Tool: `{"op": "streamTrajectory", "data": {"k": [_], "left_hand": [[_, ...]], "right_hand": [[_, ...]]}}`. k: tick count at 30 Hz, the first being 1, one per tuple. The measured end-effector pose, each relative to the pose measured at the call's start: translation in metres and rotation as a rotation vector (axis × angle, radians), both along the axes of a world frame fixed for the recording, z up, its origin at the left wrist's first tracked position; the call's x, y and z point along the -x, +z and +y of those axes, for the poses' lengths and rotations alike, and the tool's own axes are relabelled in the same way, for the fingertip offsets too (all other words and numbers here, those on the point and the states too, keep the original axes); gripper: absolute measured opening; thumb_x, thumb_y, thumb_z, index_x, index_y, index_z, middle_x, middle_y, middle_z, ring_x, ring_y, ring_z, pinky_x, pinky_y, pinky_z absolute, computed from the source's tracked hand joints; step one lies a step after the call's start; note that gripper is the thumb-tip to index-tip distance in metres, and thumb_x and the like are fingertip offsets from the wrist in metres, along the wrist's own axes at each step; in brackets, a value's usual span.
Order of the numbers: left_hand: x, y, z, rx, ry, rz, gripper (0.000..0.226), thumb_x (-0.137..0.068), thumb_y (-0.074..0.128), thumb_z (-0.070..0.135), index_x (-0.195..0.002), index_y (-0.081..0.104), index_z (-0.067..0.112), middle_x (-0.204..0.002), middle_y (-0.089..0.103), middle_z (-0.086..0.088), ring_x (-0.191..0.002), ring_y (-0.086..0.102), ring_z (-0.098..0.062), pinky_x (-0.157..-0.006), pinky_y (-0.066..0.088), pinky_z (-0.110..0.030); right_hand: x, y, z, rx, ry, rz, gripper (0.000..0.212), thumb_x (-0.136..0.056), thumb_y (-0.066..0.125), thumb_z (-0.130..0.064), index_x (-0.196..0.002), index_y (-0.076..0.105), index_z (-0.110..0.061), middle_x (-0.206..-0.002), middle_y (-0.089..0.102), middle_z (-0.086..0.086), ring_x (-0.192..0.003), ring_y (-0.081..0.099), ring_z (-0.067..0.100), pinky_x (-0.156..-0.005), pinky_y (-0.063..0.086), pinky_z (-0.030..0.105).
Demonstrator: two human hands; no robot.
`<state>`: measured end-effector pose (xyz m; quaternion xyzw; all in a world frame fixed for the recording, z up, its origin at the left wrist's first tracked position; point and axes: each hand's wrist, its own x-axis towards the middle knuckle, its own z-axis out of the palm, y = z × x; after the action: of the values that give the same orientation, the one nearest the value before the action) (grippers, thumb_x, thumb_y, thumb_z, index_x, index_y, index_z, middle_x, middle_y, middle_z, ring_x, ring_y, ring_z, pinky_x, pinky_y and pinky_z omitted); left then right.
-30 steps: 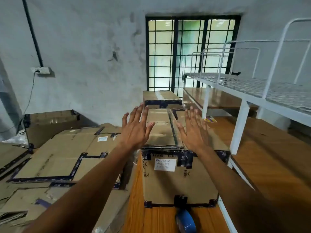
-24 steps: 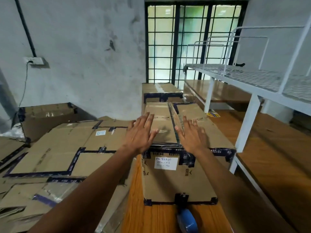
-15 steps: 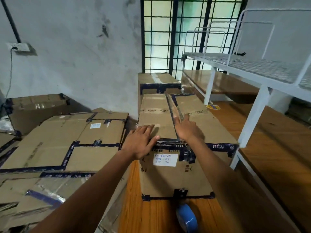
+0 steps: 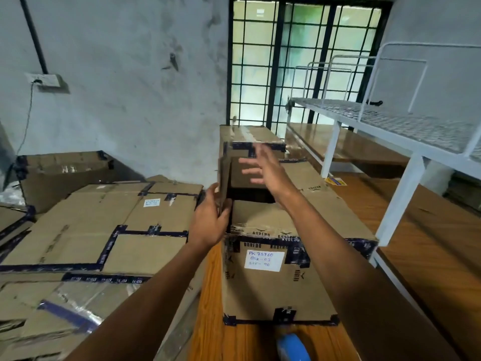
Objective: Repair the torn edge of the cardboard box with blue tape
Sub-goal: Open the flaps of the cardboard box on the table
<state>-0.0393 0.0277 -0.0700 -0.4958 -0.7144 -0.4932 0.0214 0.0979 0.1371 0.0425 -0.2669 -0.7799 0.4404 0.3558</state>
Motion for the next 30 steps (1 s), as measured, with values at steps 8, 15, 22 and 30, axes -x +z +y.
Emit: {"op": "streamTrajectory", "data": {"k": [8,15,22,30], "left_hand": [[0.022,-0.076,-0.006,-0.196,0.155,-1.358,0.059,-0.084,0.088,0.039,-0.129,0.067,0.007,-0.114,0.078,-0.017,-0.099,0.078,-0.032,-0.075,0.064,-0.041],[0.023,-0.116,-0.019,-0.009,0.196,-1.537,0.122,-0.047,0.100,0.068,-0.144,0.056,0.007,-0.132,0.070,-0.014,-0.111,0.064,-0.033,-0.077,0.057,-0.045],[0.059,-0.134,-0.012,0.018,0.456,-1.492,0.189,-0.017,0.105,0.067,-0.166,-0.003,0.028,-0.166,0.036,-0.024,-0.145,0.045,-0.052,-0.110,0.050,-0.062],[0.001,-0.056,-0.047,0.234,0.303,-0.380,0.067,-0.102,0.059,0.060,-0.159,0.046,0.027,-0.175,0.027,-0.006,-0.158,0.030,-0.034,-0.124,0.031,-0.064]], "right_hand": [[0.013,-0.086,-0.006,-0.333,0.185,-0.798,0.062,-0.102,0.041,-0.070,-0.143,0.060,-0.028,-0.145,0.061,0.000,-0.133,0.057,0.027,-0.108,0.044,0.041],[0.010,-0.116,-0.013,-0.478,0.152,-0.886,0.063,-0.102,0.035,-0.072,-0.144,0.060,-0.032,-0.162,0.044,-0.002,-0.149,0.037,0.027,-0.117,0.031,0.057],[0.012,-0.124,-0.017,-0.462,0.111,-0.911,0.061,-0.105,0.029,-0.070,-0.151,0.051,-0.039,-0.173,0.025,-0.005,-0.161,0.011,0.026,-0.125,0.012,0.062],[0.011,-0.124,-0.024,-0.321,-0.007,-0.727,0.059,-0.110,0.018,-0.061,-0.159,0.041,-0.036,-0.172,0.026,-0.010,-0.161,0.008,0.017,-0.127,0.010,0.052]]}}
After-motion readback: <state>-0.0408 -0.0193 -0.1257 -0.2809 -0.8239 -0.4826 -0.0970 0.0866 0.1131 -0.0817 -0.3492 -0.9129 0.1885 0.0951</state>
